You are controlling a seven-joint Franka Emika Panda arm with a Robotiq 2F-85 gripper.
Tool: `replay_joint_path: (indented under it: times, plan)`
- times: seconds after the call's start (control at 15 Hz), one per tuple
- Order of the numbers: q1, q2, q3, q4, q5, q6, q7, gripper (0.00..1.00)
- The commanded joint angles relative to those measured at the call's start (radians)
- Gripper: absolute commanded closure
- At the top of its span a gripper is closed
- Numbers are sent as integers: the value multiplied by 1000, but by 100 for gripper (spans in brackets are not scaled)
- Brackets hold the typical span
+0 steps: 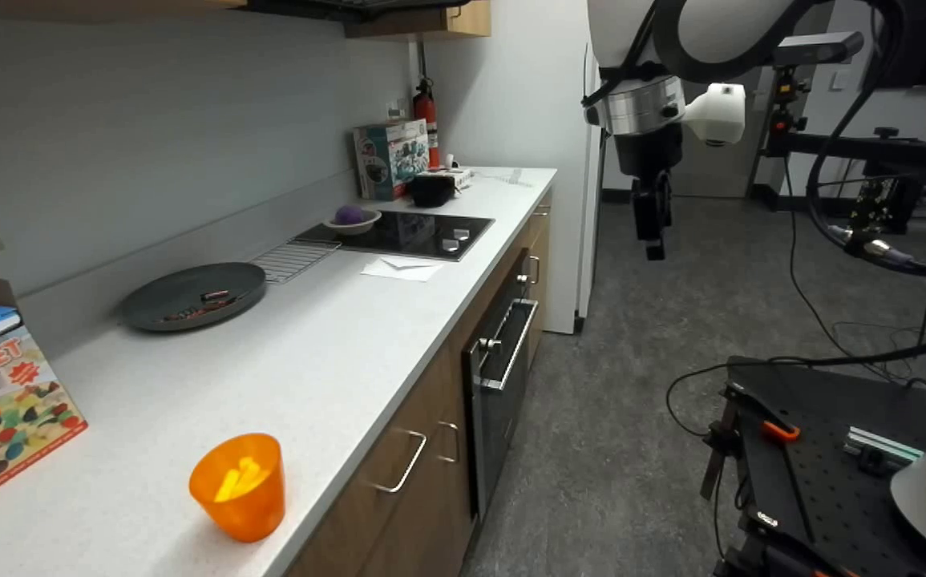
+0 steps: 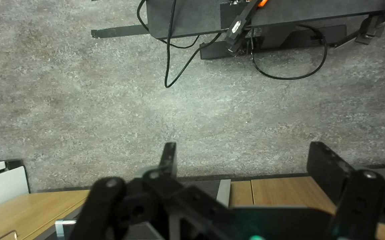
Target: Open the top draw of the kitchen unit
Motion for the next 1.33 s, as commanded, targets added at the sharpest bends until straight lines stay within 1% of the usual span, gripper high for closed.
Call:
replay_joint_path:
  times: [0.0, 1.0, 1.27]
  plan:
    - [10, 0, -9, 2, -2, -4, 2, 0]
    - [10, 0, -9, 2, -2, -4, 2, 0]
    - [51, 8, 23, 5, 31, 8, 27, 0]
